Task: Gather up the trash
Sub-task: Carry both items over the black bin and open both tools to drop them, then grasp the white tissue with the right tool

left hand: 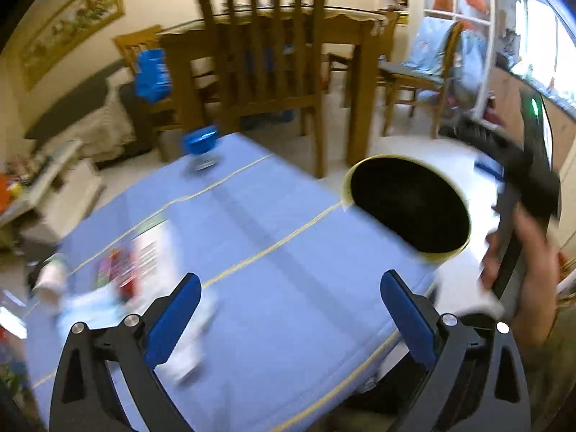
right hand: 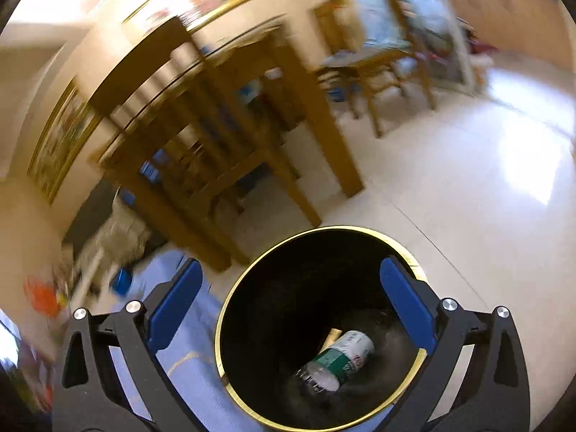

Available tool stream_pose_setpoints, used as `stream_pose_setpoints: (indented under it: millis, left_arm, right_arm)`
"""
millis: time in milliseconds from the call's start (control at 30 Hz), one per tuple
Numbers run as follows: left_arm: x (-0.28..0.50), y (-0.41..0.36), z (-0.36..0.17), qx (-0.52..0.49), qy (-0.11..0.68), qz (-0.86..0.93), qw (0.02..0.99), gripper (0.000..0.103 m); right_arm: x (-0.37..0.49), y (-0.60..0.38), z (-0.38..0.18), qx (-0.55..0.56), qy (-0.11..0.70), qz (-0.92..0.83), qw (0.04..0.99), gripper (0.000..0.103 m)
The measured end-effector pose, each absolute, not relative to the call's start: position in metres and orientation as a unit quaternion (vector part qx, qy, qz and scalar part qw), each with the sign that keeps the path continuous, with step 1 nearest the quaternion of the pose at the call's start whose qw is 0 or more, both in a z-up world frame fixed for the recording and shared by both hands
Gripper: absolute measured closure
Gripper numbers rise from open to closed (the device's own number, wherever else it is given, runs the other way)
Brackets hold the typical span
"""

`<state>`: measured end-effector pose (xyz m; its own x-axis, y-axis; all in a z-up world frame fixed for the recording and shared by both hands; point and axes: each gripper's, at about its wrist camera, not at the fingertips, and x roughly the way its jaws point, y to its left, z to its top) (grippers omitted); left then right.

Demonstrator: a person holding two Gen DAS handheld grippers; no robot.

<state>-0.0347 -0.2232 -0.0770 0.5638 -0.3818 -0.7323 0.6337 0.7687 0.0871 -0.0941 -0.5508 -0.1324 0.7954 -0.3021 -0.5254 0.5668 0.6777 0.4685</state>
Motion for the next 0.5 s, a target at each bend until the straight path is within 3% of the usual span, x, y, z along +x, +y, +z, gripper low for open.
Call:
stream_pose_setpoints:
  millis: [233, 433, 500]
  left_arm:
    - [-0.032, -0.094, -0.084, 0.138, 0.367, -0.171, 0.904, 0.007]
    - [-0.015, -0.005, -0.099, 0.068, 0.400, -0.098, 0.909, 0.007]
    - [-0.011, 0.011, -0.106, 0.054, 0.412, -0.086, 0.906, 0.007]
  right_arm:
    - [-0.051, -0.396, -0.097, 0.148, 0.247, -0.073, 0.955, 0.006]
    - [-0.023, -0.259, -0.116, 0.046, 0.320, 0.069, 0.944, 0.006]
    - [-0.013, -0.235, -0.127, 0.027, 0.347, 0.093, 0.933, 0.017]
